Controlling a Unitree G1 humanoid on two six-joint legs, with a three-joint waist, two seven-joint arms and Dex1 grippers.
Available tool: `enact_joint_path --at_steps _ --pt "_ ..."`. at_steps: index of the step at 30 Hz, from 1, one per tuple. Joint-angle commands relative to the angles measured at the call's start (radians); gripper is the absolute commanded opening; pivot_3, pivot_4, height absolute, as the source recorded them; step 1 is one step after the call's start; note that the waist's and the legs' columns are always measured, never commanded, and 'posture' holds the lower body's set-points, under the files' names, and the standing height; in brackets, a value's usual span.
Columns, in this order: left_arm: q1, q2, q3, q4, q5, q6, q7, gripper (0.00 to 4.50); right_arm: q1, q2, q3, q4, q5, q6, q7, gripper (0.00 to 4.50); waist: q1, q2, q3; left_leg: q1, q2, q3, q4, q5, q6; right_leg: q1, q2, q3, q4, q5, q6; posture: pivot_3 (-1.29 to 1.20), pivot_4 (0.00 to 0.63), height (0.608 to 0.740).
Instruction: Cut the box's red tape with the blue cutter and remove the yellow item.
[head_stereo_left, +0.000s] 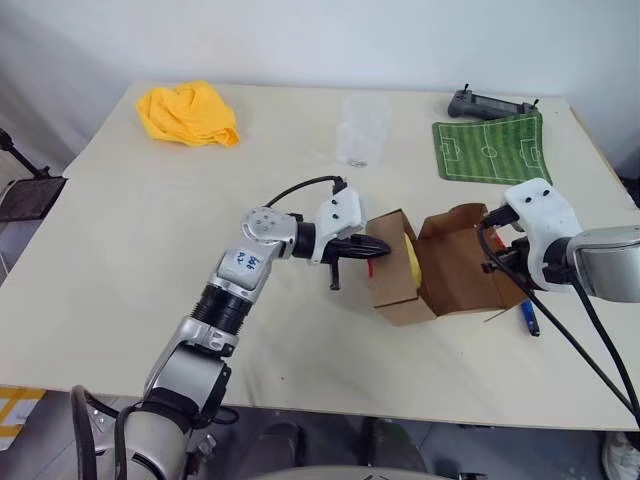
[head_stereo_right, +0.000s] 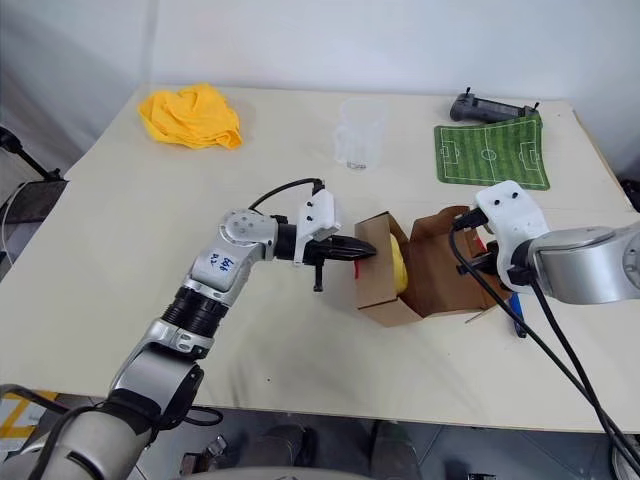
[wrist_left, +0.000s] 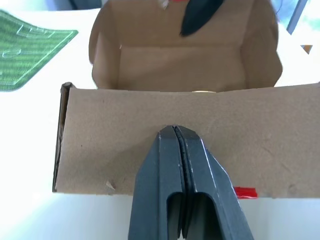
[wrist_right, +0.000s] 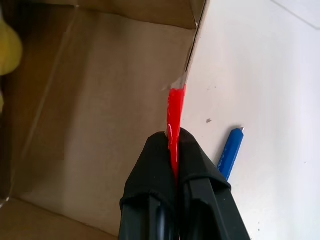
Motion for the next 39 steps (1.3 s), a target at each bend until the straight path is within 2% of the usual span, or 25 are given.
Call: enact_joint_path --at_steps 1,9,15,18,23,29,36,39 --pt "0.049 0.016 -0.065 0.007 0.03 0.077 -0.012 0.0 -0.037 0.027 0.026 -0.098 0.086 -0.011 -0.004 0.05 0.0 0.0 0.0 0.001 0.0 0.0 0.0 0.0 0.0 0.001 0.0 0.0 0.0 0.0 0.0 0.0 0.15 0.74" --pt "0.06 0.033 -0.062 -0.016 0.032 0.114 0.001 0.0 -0.112 0.098 0.107 -0.131 0.054 0.005 -0.065 0.05 0.008 -0.001 -0.001 0.002 -0.001 0.0 0.0 0.001 0.0 0.001 -0.001 0.004 0.0 0.0 0.0 0.0 0.15 0.74" --pt "0.057 0.024 -0.051 -0.012 0.043 0.109 0.016 0.0 -0.139 0.169 0.143 -0.105 -0.001 0.024 -0.081 0.05 0.028 -0.001 -0.001 -0.006 -0.002 -0.001 0.0 0.001 0.0 -0.007 -0.001 0.001 0.005 0.0 0.0 0.0 0.15 0.74" --pt "0.054 0.016 -0.038 -0.014 0.036 0.109 0.033 0.0 -0.147 0.177 0.144 -0.102 -0.022 0.041 -0.073 0.05 0.03 -0.001 -0.001 -0.013 -0.003 -0.002 0.0 0.001 0.0 -0.013 -0.001 -0.002 0.005 0.0 -0.001 0.0 0.15 0.74" --pt "0.055 0.02 -0.037 -0.022 0.031 0.108 0.031 0.0 -0.132 0.165 0.128 -0.106 -0.041 0.058 -0.048 0.05 0.024 -0.001 -0.001 -0.014 -0.003 0.0 0.0 0.001 0.0 -0.015 -0.001 -0.001 0.006 0.0 -0.001 0.0 0.15 0.74" --pt "0.041 0.028 -0.011 -0.039 0.008 0.119 0.024 0.0 -0.07 0.089 0.062 -0.122 -0.113 0.09 0.045 0.05 0.024 -0.001 -0.001 -0.014 -0.003 0.001 0.0 0.001 0.0 -0.016 -0.001 0.0 0.007 0.0 -0.001 0.0 0.15 0.74" --pt "0.036 0.008 0.024 -0.045 -0.04 0.12 0.027 0.0 -0.047 0.087 -0.006 -0.151 -0.284 0.132 0.198 0.05 0.021 -0.001 -0.001 -0.014 -0.003 0.003 0.0 0.001 0.0 -0.018 -0.001 0.002 0.009 0.0 -0.001 0.0 0.15 0.74" --pt "0.044 -0.005 0.041 -0.068 -0.064 0.152 0.035 0.56 -0.031 0.11 -0.054 -0.162 -0.32 0.118 0.24 0.0 0.022 -0.001 -0.001 -0.015 -0.003 0.003 0.0 0.001 0.0 -0.018 -0.001 0.002 0.009 0.0 -0.001 0.0 0.15 0.74"
